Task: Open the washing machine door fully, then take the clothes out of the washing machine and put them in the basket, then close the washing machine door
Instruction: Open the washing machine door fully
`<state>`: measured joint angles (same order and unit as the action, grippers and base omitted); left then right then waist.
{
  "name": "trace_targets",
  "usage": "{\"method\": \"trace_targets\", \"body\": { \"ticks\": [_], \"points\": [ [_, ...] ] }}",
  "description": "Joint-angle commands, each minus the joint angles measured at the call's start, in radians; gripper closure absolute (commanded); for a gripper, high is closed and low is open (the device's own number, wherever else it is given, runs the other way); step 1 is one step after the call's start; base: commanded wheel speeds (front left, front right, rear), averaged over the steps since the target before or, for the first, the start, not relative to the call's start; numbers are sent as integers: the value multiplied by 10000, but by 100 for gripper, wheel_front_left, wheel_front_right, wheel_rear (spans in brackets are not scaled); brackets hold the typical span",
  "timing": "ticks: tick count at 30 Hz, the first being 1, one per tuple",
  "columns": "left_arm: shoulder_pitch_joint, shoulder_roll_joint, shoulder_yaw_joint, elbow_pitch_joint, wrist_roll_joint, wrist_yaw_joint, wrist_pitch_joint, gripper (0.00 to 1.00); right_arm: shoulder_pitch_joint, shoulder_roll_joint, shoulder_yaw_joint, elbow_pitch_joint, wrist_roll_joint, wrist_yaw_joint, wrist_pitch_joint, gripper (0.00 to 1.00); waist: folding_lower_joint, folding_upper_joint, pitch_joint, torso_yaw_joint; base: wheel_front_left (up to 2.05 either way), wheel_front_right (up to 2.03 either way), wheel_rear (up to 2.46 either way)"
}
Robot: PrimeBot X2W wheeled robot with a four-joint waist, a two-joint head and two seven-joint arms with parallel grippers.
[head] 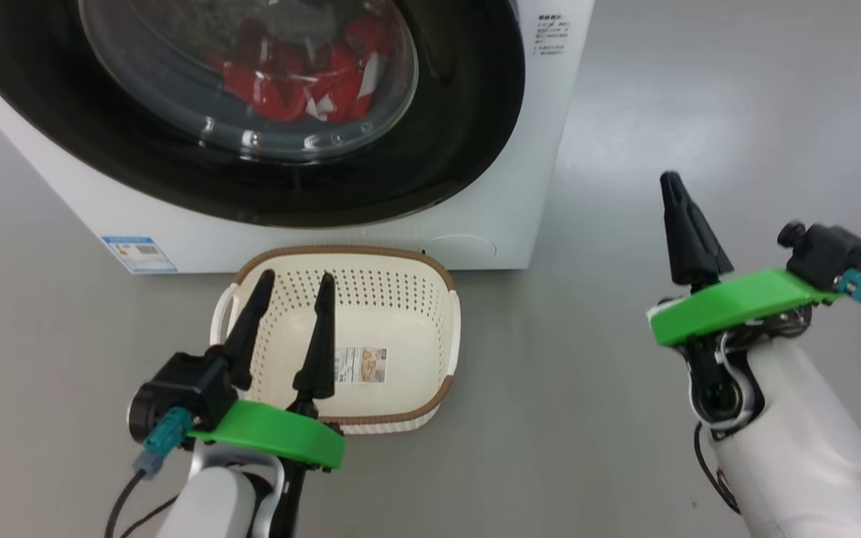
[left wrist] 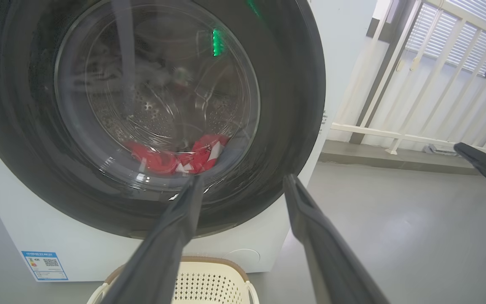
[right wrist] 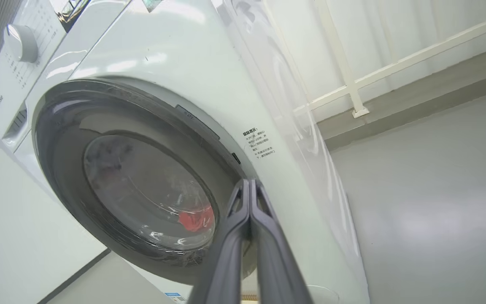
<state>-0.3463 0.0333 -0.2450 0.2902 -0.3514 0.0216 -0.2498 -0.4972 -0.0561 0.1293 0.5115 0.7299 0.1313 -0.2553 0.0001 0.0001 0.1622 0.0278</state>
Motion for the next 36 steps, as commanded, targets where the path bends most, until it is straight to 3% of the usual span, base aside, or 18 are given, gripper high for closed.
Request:
{"method": "trace_targets", "body": {
  "ticks": [1,10,17,27,36],
  "points": [
    [-386,170,211,-426,4,-5,-120,0,-523,59,271,-207,625,-6,-7,100,-1,-1,420,180,0,0,0],
    [-781,170,-50,-1161,117,8,-120,0,-1807,48,-439,-815,4490,-6,1716,100,-1,-1,1513,463,0,0,0],
    [-1095,170,-155,-1427,158,-17,-120,0,-2797,-174,-1038,-995,6547,-6,3386,100,-1,-1,2419,669,0,0,0],
    [-1427,170,-292,-1647,24,-42,-120,0,-4439,-356,-1463,-466,8539,-6,5683,100,-1,-1,3428,909,0,0,0],
    [-1586,170,-434,-1728,58,4,-120,0,-5473,-560,-1377,-201,9468,-6,7234,100,-1,-1,3896,967,0,0,0]
  ]
}}
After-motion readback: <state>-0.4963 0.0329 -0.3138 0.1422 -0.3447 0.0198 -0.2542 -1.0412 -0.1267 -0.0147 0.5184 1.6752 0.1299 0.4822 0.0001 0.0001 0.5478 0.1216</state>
